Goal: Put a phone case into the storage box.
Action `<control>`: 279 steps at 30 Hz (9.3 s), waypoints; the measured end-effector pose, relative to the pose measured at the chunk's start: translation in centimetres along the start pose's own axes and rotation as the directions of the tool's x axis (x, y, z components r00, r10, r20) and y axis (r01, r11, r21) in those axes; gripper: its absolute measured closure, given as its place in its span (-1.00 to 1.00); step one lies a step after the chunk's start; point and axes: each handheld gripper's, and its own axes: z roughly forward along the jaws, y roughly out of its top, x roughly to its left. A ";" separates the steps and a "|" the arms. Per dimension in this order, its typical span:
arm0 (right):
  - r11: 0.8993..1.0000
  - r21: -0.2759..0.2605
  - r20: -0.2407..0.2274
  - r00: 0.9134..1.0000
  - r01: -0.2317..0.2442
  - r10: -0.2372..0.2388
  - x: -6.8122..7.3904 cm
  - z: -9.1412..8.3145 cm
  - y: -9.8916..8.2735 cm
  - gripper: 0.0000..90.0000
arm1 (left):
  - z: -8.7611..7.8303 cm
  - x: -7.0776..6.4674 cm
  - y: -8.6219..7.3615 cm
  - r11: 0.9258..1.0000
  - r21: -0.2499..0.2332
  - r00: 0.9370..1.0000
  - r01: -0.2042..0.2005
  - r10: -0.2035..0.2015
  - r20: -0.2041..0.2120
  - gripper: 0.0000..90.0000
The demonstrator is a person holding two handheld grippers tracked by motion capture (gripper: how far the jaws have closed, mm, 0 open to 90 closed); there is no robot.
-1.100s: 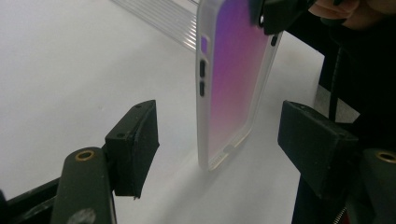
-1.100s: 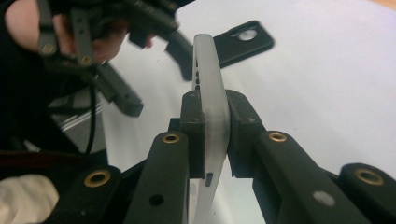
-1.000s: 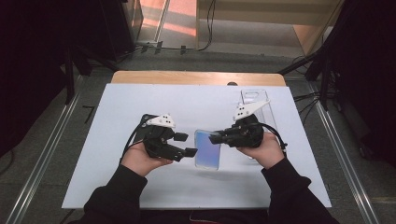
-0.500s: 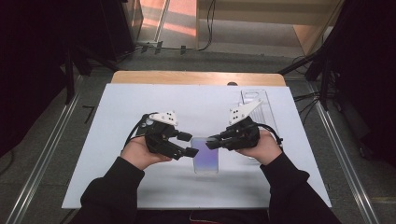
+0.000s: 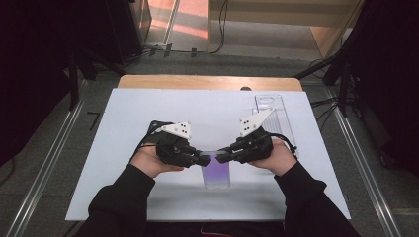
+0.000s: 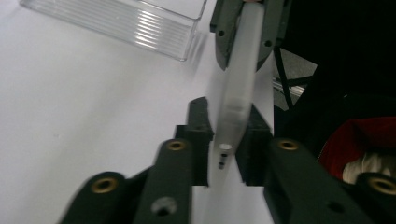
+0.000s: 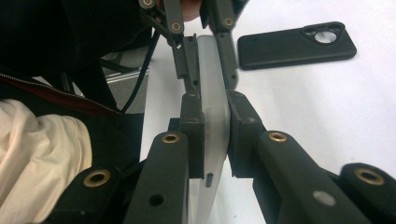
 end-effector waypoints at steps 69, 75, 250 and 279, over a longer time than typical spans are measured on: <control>0.909 -0.317 0.450 0.801 -0.270 0.395 2.5 4.6 -1.0 -1.00 | -2.4 0.1 1.3 0.881 -0.180 0.818 0.438 -0.473 -0.328 0.80; 0.902 -0.318 0.438 0.798 -0.293 0.414 2.3 5.3 -0.9 -1.00 | -2.1 -0.1 1.4 0.881 -0.174 0.819 0.439 -0.472 -0.325 0.79; 0.772 -0.539 0.669 0.385 -0.338 0.636 -16.2 -11.1 -2.7 -0.62 | -4.1 -0.2 -11.0 0.898 -0.161 0.831 0.409 -0.440 -0.340 -0.24; 0.737 -0.493 0.673 0.334 -0.462 0.660 -19.9 -6.9 -6.2 -0.64 | -4.1 -0.1 -11.0 0.897 -0.156 0.832 0.412 -0.441 -0.336 -0.24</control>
